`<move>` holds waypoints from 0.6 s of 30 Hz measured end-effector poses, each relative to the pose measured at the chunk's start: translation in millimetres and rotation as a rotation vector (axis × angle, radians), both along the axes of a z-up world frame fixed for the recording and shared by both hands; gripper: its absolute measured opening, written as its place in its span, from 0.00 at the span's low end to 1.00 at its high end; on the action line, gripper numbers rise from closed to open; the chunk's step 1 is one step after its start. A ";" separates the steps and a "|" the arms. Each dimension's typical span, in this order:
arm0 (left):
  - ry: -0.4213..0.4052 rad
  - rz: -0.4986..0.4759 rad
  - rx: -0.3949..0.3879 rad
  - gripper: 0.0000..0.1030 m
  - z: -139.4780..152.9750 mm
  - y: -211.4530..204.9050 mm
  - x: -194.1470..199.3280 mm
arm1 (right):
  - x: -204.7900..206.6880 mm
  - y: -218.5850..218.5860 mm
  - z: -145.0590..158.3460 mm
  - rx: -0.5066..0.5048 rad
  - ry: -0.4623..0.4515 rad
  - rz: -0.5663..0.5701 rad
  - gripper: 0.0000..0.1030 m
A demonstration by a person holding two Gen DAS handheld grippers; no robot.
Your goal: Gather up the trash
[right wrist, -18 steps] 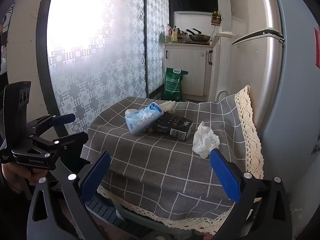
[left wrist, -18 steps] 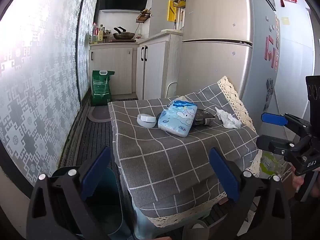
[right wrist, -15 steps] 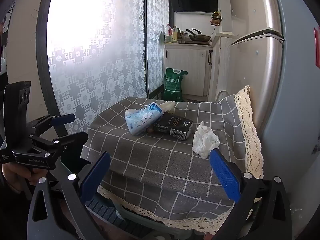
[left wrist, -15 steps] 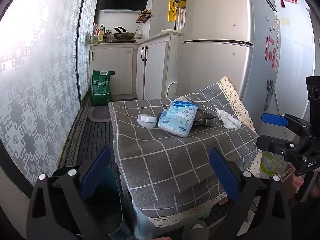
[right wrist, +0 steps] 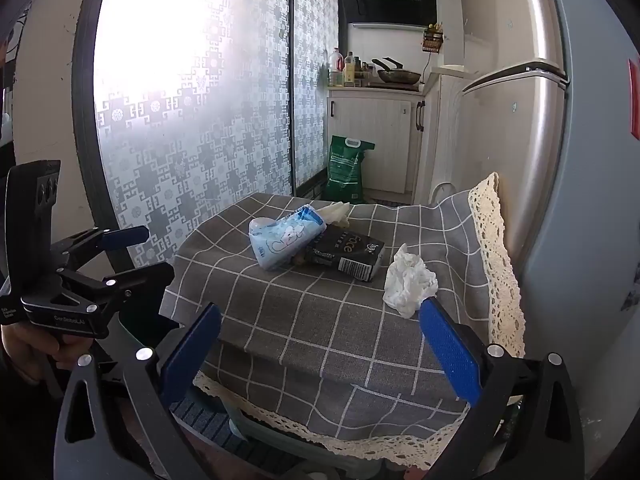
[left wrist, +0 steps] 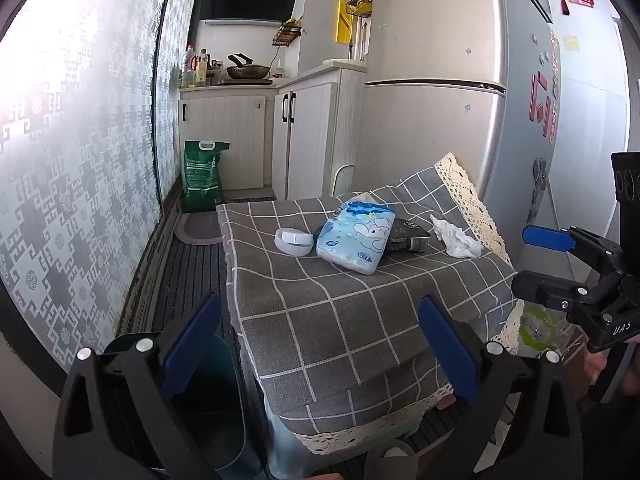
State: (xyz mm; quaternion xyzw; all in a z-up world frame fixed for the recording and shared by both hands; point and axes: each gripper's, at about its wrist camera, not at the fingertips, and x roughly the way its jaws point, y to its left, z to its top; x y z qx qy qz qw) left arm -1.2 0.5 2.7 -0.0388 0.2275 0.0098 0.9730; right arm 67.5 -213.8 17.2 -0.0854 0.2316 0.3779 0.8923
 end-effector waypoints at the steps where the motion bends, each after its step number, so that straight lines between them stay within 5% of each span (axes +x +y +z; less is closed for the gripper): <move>1: 0.000 0.000 0.000 0.97 0.4 0.1 0.1 | 0.0 -0.2 0.3 0.001 -0.001 0.000 0.97; 18: -0.009 -0.001 0.006 0.97 -1.5 -2.3 -0.9 | -0.6 0.0 1.3 0.002 -0.002 0.002 0.97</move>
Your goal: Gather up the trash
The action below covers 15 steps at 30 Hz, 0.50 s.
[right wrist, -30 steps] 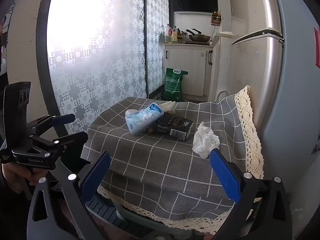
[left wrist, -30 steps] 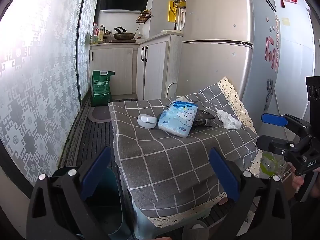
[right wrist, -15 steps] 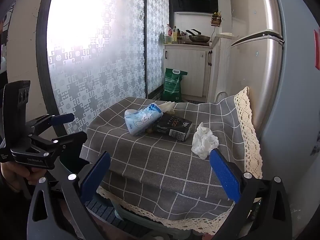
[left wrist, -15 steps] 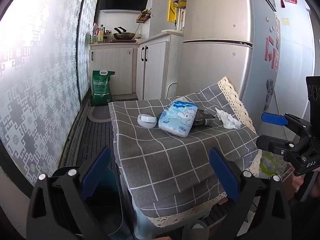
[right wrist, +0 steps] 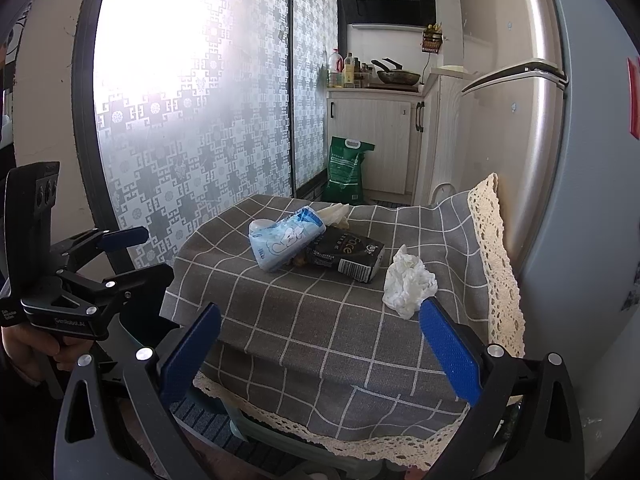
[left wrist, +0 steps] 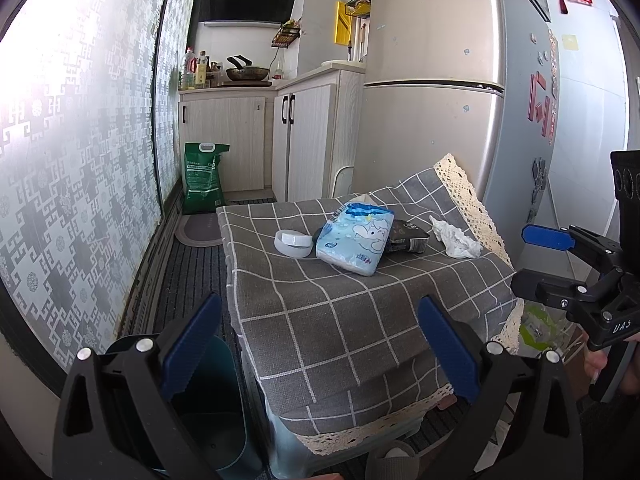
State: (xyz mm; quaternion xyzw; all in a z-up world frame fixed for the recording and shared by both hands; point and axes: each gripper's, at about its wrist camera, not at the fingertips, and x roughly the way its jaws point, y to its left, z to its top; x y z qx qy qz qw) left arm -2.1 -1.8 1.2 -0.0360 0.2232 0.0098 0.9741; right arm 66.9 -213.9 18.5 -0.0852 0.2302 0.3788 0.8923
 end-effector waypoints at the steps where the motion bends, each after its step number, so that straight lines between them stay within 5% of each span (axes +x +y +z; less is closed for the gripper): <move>1: 0.000 0.000 0.001 0.97 -0.1 0.0 0.4 | 0.0 -0.1 0.3 0.000 0.000 0.001 0.97; 15: -0.005 0.005 0.005 0.97 -0.8 -0.4 0.3 | -0.7 1.3 -0.5 0.001 0.000 0.001 0.97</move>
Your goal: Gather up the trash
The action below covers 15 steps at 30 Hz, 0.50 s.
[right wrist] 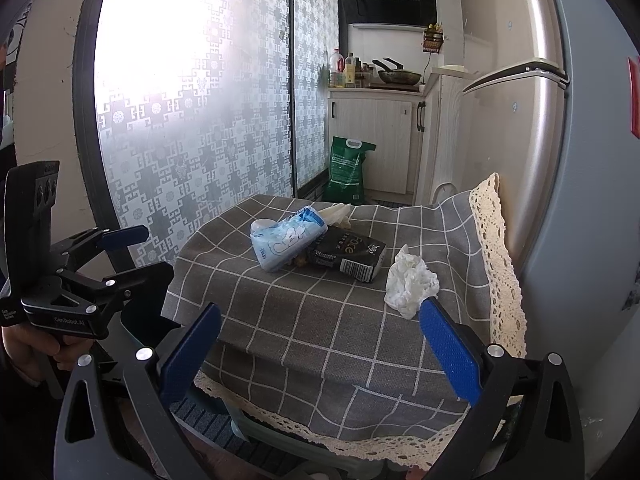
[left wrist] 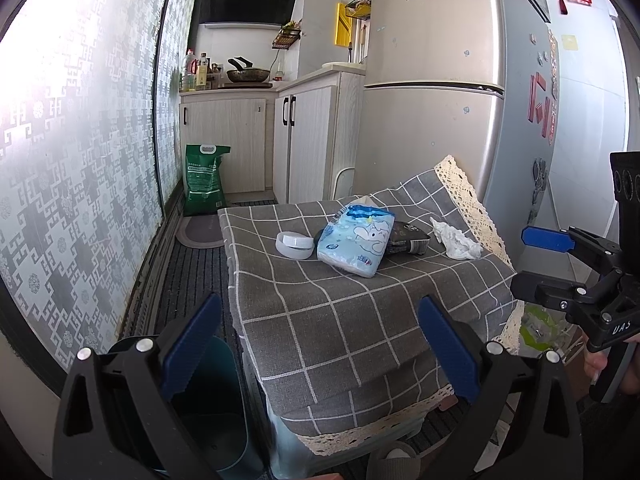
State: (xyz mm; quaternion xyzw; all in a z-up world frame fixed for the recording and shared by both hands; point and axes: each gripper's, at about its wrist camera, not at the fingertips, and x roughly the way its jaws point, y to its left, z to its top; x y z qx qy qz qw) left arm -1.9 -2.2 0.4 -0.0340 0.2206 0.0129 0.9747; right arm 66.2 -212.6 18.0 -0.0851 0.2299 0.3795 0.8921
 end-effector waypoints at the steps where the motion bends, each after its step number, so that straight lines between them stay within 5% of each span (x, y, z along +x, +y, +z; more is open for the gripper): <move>1: 0.001 0.001 0.001 0.97 0.5 -0.4 -0.3 | 0.0 0.2 -0.1 -0.001 0.000 0.000 0.97; 15: 0.000 0.000 0.001 0.97 0.5 -0.1 -0.5 | 0.0 0.9 -1.1 0.002 0.003 -0.001 0.97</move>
